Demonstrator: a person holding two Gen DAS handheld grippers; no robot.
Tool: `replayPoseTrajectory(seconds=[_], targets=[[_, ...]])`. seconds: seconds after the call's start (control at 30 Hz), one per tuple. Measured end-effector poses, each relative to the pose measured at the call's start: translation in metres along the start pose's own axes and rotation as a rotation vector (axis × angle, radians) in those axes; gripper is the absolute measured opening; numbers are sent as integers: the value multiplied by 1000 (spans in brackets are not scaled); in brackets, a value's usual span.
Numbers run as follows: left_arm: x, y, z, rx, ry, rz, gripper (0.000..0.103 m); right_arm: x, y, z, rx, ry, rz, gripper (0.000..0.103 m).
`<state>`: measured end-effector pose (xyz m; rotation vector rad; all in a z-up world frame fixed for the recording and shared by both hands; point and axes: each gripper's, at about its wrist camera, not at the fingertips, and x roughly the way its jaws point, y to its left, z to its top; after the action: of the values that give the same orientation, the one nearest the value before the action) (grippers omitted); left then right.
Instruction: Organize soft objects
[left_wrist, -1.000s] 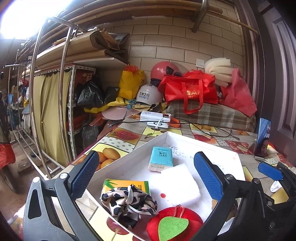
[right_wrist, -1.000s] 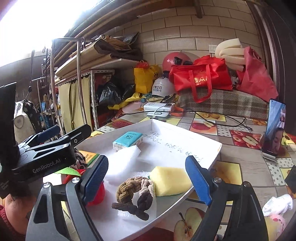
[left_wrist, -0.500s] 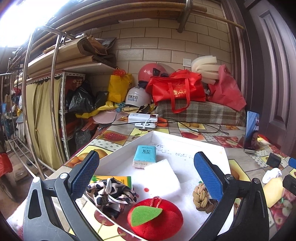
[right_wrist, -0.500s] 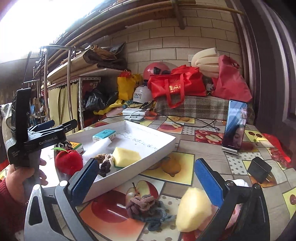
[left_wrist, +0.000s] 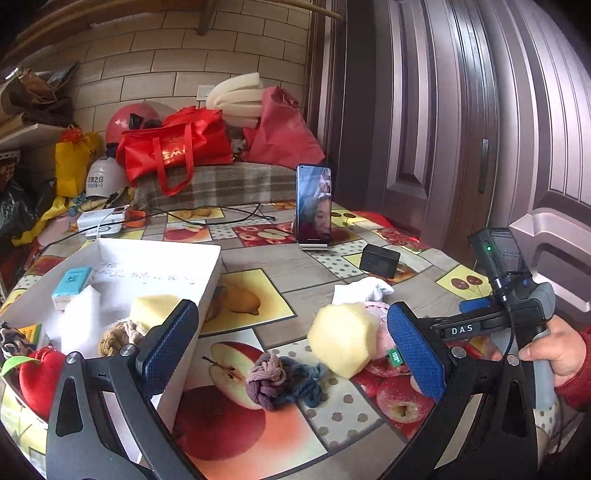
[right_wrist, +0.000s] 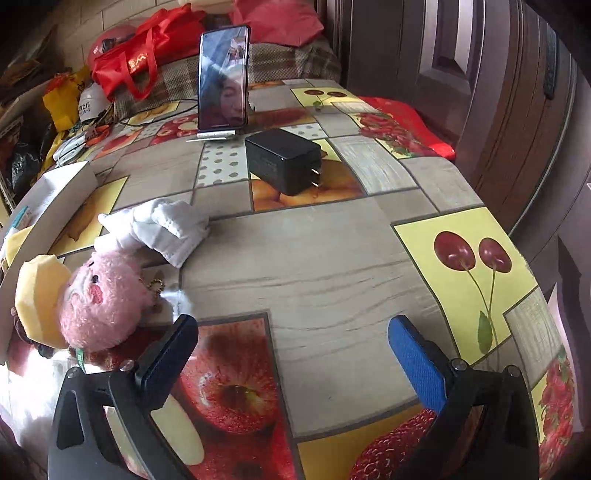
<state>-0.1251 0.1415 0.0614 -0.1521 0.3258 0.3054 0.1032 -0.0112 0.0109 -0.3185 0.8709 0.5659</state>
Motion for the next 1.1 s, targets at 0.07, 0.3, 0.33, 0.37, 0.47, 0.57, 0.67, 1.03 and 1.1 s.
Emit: replayPoseTrajectory(seconds=[0.07,0.3,0.33,0.37,0.47,0.57,0.67,1.03,1.1], targets=[[3,0,1,-13,10,-5,103,-1,5,-1,-37,-5,2,103],[0,9,0,-62,10,-23,103,0,0,1,-33,4,39,103],[1,9,0,-58,9,-26,103,0,0,0,-34,4,37,103],[0,9,0,-55,8,-29,103,0,0,1,-33,4,38,103],[1,8,0,-49,9,-34,103,0,0,1,-34,4,38,103],[1,11,0,-61,10,-37,103,-1,0,1,-34,5,38,103],[1,15,0,-84,11,-38,103,-1,0,1,-34,4,37,103],[2,32,-1,-168,21,-46,103,-1,0,1,-35,4,37,103],[3,36,-2,-188,27,-44,103,-1,0,1,-35,4,37,103]])
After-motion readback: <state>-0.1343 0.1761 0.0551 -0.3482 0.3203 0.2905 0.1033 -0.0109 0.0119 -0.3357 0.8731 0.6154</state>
